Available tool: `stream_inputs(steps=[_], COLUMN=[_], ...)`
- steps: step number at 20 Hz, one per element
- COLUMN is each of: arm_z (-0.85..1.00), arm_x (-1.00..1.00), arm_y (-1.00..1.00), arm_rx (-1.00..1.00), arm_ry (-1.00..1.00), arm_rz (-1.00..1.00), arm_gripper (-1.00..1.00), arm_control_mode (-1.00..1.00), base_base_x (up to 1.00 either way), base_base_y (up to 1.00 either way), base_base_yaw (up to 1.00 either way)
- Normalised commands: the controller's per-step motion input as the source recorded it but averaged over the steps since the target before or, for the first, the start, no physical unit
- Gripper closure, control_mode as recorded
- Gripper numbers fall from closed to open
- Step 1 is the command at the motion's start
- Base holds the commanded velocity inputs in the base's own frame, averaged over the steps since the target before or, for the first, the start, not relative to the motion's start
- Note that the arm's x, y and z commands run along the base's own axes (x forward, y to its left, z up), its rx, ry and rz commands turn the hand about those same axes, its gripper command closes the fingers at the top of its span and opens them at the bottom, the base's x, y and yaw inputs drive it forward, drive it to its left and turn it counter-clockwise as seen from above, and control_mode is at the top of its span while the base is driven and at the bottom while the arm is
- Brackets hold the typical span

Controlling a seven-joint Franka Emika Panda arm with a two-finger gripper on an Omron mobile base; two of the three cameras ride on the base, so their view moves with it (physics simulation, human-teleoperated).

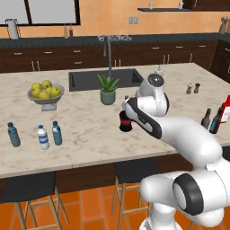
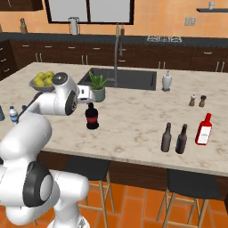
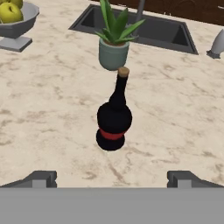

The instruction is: Move the plastic bottles in the middle to the plastics group, and the glass bottles in the middle to the glass group.

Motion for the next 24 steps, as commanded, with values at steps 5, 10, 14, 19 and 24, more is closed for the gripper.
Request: stream_inputs(steps=[5, 10, 14, 19, 24], arm_z=[-0.33, -0.22, -0.08, 0.0, -0.14], arm_x=[0.35, 0.43, 0.47, 0.35, 0.27], arm_y=[0.03, 0.0, 0.0, 0.0, 0.0], arm_rx=[0.0, 0.03, 0.05, 0.0, 0.0], arm_ry=[0.0, 0.0, 0.03, 0.19, 0.15], arm_rz=[0.0, 0.0, 0.0, 0.0, 0.0], arm_gripper=[-1.0, -1.0, -1.0, -1.0, -1.0], arm_control_mode=[-1.0, -1.0, -1.0, -1.0, -1.0], base_base_x=[0.0, 0.0, 0.0, 0.0, 0.0], base_base_y=[0.0, 0.0, 0.0, 0.0, 0.0], base_base_yaw=[0.0, 0.0, 0.0, 0.0, 0.0])
